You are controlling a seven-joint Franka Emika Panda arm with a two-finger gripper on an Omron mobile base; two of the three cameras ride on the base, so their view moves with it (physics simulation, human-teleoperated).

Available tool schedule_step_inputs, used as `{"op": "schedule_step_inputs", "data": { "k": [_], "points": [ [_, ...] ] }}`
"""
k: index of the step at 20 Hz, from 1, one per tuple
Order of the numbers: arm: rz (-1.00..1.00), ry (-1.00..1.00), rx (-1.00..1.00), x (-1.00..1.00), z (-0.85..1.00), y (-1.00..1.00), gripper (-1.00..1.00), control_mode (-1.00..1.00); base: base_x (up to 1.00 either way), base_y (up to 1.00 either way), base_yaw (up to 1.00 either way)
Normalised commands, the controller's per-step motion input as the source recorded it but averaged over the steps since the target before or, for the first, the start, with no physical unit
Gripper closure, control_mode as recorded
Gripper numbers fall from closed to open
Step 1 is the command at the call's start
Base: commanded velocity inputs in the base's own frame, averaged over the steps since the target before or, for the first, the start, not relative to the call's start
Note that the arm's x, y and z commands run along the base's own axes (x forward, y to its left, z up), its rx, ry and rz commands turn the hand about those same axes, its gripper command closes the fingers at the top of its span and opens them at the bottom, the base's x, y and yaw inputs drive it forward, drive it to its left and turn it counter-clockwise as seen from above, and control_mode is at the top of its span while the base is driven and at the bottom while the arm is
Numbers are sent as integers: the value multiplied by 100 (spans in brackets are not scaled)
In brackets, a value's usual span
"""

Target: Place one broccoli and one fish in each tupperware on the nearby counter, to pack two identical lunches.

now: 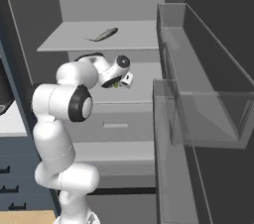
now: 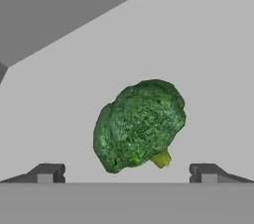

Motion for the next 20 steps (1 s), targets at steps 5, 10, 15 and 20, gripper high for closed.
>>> {"op": "schedule_step_inputs", "data": {
  "k": [5,10,15,20],
  "points": [
    [0,0,0,13,0,0,-100,-100,0,0,0],
    [0,0,0,11,0,0,-100,-100,0,0,0],
    [0,0,0,12,-5,0,-100,-100,0,0,0],
    [0,0,0,8,-15,0,-100,-100,0,0,0]
  ]
}}
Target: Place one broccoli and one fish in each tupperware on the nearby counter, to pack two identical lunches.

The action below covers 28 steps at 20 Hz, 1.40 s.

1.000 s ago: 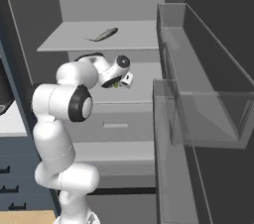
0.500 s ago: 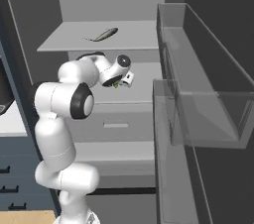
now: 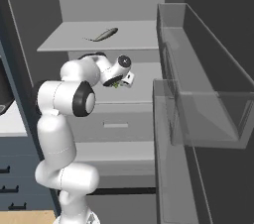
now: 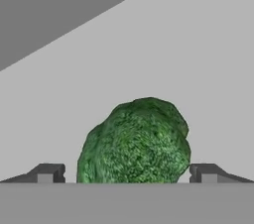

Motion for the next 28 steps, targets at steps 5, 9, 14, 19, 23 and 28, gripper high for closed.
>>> {"op": "schedule_step_inputs", "data": {
  "k": [5,9,14,19,23,28],
  "points": [
    [0,0,0,0,-9,0,-100,-100,0,0,0],
    [0,0,0,0,-1,0,-100,-100,0,0,0],
    [0,0,0,0,0,0,-100,-100,0,0,0],
    [5,0,0,8,-8,6,-100,-100,0,0,0],
    [8,0,0,7,-1,4,100,-100,0,0,0],
    [6,0,0,4,-1,4,100,-100,0,0,0]
  ]
}}
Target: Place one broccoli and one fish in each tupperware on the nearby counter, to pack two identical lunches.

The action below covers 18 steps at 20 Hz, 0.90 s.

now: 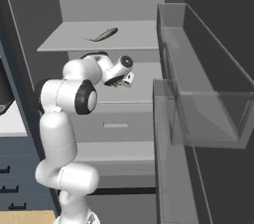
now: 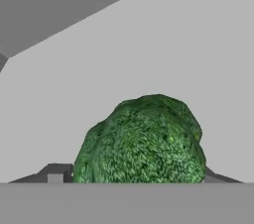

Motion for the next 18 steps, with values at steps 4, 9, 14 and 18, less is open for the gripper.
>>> {"op": "schedule_step_inputs", "data": {
  "k": [4,9,14,18],
  "points": [
    [2,0,0,-4,0,0,100,-100,0,0,0],
    [2,-7,1,-85,0,0,100,-100,0,0,0],
    [7,-16,7,-100,26,-18,100,-100,0,0,0],
    [11,-2,0,-100,55,-24,100,-100,0,0,0]
  ]
}}
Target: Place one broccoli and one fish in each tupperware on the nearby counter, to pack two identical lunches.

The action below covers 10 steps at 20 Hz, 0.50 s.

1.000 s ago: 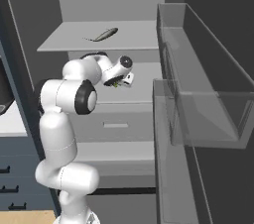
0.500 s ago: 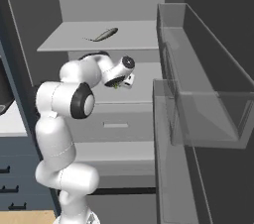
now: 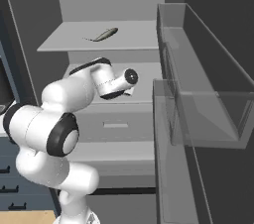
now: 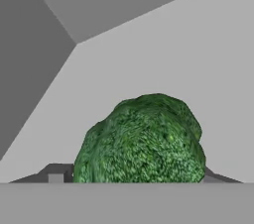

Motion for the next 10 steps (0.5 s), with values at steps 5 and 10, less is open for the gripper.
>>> {"op": "schedule_step_inputs", "data": {
  "k": [5,10],
  "points": [
    [10,9,-6,-79,64,-13,100,-100,0,0,0],
    [5,34,-22,-35,67,16,100,-100,0,0,0]
  ]
}}
